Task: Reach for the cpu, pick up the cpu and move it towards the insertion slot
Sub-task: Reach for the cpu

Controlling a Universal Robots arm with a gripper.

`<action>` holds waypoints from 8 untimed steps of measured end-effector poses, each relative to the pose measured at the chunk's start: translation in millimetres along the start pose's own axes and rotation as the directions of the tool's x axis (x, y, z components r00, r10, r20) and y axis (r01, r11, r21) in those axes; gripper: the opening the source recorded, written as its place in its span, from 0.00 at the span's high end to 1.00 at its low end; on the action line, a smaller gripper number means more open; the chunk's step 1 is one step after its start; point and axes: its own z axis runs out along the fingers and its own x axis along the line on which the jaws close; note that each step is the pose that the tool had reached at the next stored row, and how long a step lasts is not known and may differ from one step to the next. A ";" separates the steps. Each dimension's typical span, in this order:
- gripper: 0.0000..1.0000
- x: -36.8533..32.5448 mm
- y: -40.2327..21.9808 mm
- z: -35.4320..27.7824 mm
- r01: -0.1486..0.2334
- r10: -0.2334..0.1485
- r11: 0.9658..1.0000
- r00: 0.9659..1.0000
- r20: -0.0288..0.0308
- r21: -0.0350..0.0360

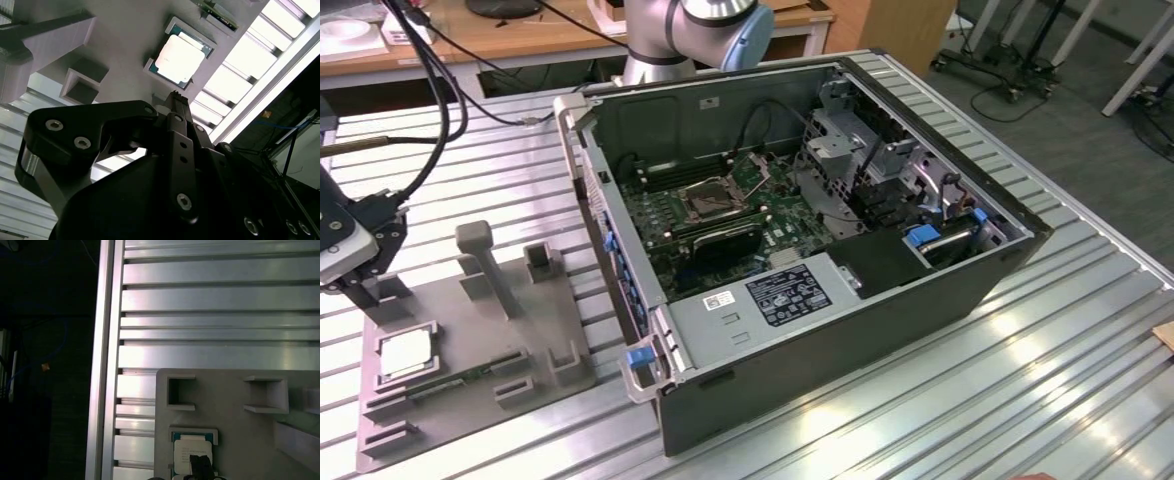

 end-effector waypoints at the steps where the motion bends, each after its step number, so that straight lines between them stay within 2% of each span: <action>1: 0.90 0.0 0.0 0.0 0.000 0.000 1.000 1.000 0.000 0.000; 8: 0.90 0.1 -0.7 0.8 0.000 0.000 1.000 1.000 0.000 0.000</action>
